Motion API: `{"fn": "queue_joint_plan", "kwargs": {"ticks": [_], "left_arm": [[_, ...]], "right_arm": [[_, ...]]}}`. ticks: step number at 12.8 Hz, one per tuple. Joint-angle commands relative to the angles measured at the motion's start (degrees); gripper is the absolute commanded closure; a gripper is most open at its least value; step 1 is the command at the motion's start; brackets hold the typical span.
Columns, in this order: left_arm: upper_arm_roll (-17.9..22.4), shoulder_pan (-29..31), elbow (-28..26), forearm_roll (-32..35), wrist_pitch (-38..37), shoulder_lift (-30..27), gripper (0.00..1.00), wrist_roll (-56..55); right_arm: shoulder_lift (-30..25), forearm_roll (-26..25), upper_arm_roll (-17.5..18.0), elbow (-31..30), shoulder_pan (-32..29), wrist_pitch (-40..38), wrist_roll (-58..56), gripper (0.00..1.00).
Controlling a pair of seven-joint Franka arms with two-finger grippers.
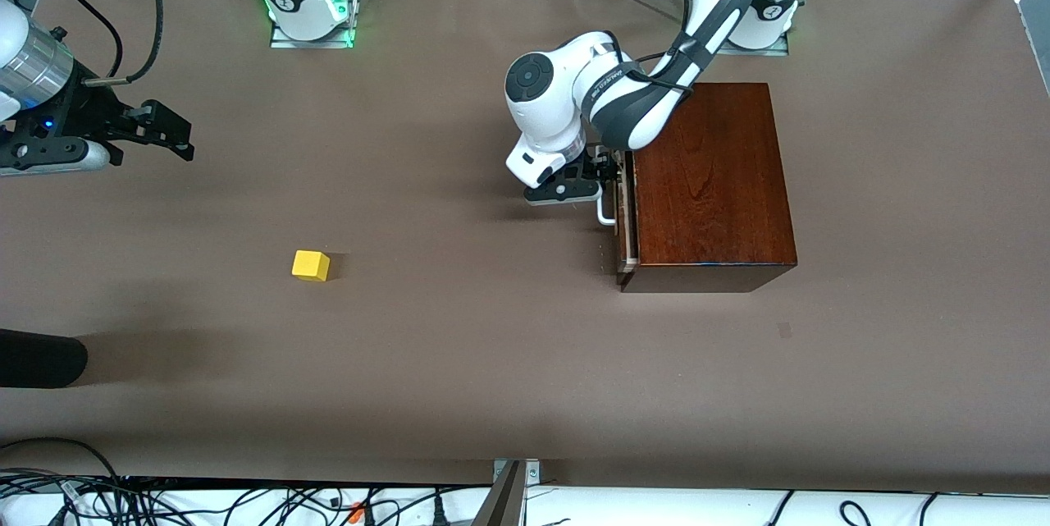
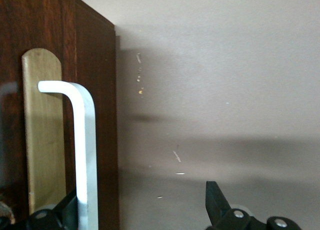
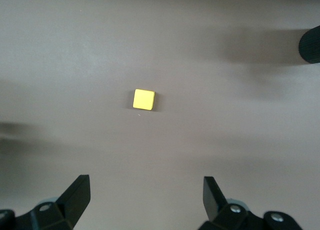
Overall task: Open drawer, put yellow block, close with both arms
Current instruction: 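Pull the drawer handle outward with the left gripper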
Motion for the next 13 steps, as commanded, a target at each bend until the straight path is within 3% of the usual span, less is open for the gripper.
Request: {"fn": "queue_joint_plan", "kwargs": {"ticks": [1,4,13], "left_arm": [[-0.6,-2.2,4.4,-3.2,4.2,4.0,0.00,-2.0],[-0.6,-3.2,8.0,-5.7,4.2,5.7,0.00,-2.1],[-0.6,-3.1,8.6,-9.2,8.8,5.8,0.00,-2.1]], "right_arm": [[0.4,-0.3,0.4,1.3,-0.5,-0.4,-0.5,0.00],[0.4,-0.2,0.4,1.3,-0.5,-0.4,-0.5,0.00],[0.4,-0.2,0.4,1.3,-0.5,-0.3,-0.5,0.00]]}}
